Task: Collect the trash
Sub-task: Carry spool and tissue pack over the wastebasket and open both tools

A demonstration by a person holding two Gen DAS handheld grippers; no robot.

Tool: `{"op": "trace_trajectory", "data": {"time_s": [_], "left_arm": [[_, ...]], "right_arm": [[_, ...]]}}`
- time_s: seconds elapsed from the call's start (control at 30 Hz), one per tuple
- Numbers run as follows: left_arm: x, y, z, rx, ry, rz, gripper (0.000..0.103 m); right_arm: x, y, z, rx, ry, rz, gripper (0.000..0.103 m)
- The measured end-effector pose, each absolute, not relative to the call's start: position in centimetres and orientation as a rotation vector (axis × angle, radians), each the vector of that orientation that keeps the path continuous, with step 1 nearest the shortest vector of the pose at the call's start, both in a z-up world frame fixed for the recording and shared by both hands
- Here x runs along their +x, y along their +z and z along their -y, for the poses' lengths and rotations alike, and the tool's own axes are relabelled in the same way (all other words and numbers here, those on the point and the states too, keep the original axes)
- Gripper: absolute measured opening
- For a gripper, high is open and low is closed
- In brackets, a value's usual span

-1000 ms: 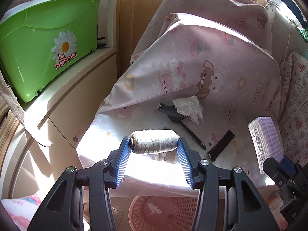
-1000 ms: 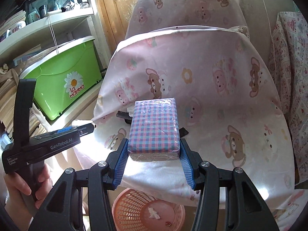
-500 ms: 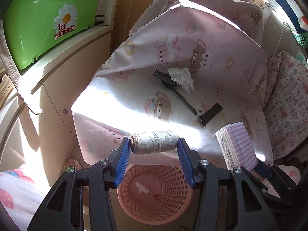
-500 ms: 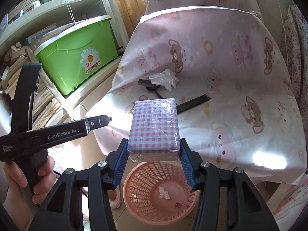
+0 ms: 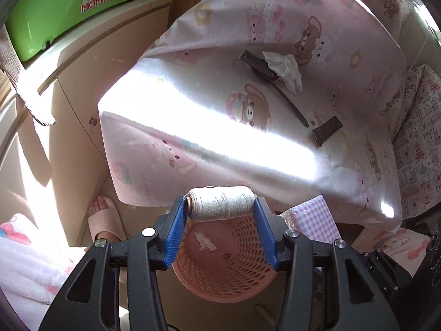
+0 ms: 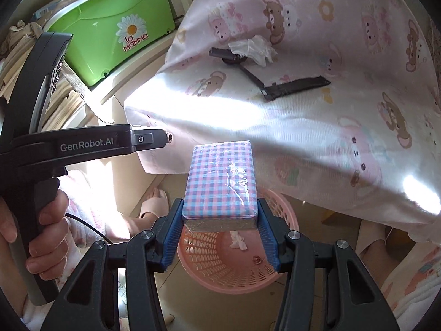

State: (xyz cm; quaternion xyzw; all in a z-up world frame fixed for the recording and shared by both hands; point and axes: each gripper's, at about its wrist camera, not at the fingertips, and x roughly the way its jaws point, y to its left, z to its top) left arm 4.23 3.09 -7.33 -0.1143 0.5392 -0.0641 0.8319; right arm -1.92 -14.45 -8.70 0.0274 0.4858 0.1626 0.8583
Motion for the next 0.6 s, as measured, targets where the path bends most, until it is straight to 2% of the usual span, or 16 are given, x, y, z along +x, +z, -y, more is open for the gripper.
{"op": "trace_trajectory", "data": {"time_s": [0.37,0.6], "left_arm": [[5.9,-16.5,-3.0,-0.361,-0.093,-1.479,0.048],[5.9,-19.6,-2.1,-0.276,-0.068,-1.527,0.048]], "right_arm": [[0.4,-18.7,14.4,0.08,0.32,-1.338,0.054],[1.4,-23.2,14.5,0.044,0.248,-1.428,0.054]]}}
